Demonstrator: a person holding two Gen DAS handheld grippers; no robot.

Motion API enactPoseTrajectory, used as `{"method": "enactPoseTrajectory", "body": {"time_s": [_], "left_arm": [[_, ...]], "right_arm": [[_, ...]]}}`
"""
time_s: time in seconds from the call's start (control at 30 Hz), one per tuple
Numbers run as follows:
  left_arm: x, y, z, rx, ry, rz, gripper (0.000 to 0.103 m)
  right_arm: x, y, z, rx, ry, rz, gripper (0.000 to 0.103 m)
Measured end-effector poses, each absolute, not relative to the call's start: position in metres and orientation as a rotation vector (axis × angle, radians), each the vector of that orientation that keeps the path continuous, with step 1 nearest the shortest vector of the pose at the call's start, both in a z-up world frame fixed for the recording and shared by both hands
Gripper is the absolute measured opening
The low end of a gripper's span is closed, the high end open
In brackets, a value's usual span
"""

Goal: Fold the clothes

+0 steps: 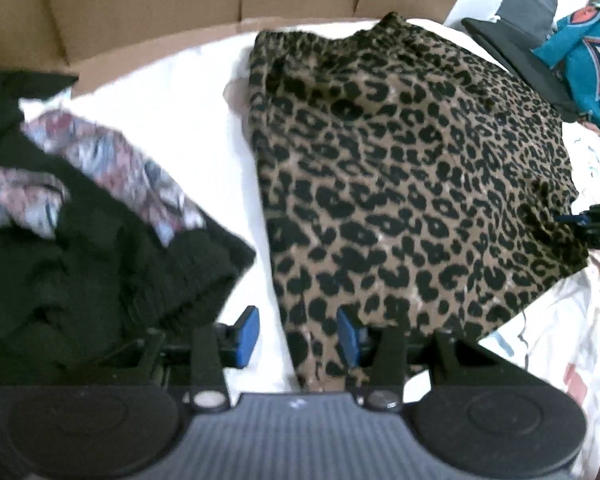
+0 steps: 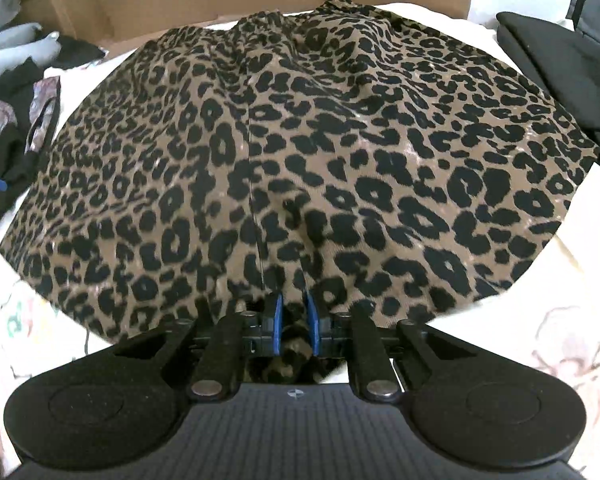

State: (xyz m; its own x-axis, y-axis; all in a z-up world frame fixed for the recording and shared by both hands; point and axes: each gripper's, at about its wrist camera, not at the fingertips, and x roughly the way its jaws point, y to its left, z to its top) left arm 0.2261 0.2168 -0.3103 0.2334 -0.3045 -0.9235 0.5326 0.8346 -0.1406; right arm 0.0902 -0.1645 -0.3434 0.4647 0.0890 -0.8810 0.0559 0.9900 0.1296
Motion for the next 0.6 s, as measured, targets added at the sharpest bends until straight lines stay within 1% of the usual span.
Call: {"method": "enactPoseTrajectory", "body": {"time_s": [0.03, 0.1, 0.3, 0.43, 0.6], "left_arm": [[0.224, 0.220, -0.315, 0.203, 1.218, -0.580, 0.042], [0.221, 0.226, -0.322, 0.166, 1.242, -0.596, 0.035], [0.209, 0.241, -0.339, 0.111, 1.289, -0.610, 0.034], [0.206, 0.251, -0.345, 0.034, 1.283, -0.640, 0.034], [0.207, 0.263, -0.349, -0.055, 1.236, -0.675, 0.026]], "right_arm": [[0.089, -0.166, -0.343, 0.151, 1.089, 0.020, 0.018], [0.088, -0.169, -0.343, 0.161, 1.089, 0.020, 0.018], [0.085, -0.169, -0.341, 0.150, 1.090, 0.015, 0.018], [0.082, -0.172, -0.341, 0.167, 1.093, 0.004, 0.018], [0.080, -0.174, -0.339, 0.171, 1.100, -0.005, 0.018]]}}
